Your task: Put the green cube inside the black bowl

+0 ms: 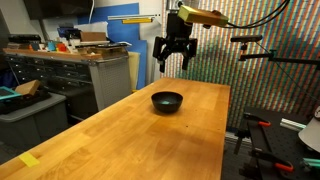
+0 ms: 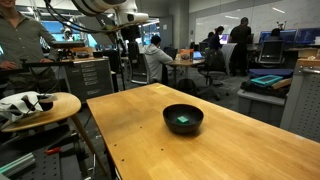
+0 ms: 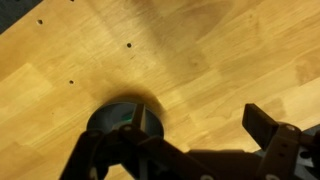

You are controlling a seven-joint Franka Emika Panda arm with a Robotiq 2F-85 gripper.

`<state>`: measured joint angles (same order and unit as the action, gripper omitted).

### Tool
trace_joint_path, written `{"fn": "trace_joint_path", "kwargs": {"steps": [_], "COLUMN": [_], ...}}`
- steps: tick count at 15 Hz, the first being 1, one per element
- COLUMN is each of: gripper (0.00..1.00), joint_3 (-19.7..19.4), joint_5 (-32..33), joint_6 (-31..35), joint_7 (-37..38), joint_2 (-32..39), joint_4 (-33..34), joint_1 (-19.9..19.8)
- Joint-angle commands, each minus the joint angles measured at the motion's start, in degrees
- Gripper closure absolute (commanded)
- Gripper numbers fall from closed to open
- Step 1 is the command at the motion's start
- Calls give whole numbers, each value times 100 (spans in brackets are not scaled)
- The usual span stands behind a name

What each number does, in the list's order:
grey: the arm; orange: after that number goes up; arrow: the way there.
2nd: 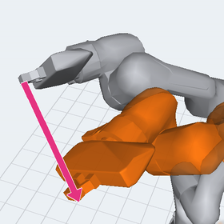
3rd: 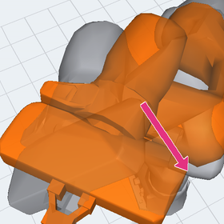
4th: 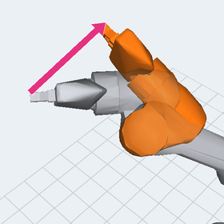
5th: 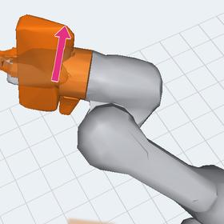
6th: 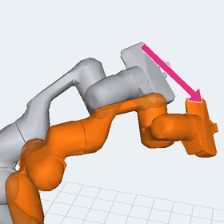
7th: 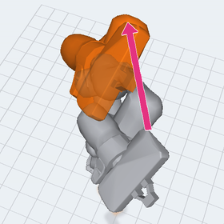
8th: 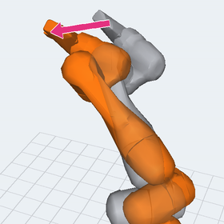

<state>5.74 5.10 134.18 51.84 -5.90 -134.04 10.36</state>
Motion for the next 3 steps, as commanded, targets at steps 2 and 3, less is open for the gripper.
{"fn": "trace_joint_path", "kwargs": {"steps": [2,3], "gripper": [0,0], "joint_3": [148,148], "joint_5": [-28,-28], "joint_6": [-20,-21], "joint_7": [-59,-67], "joint_2": [-5,-5], "joint_4": [8,8], "joint_1": [-156,-156]}}
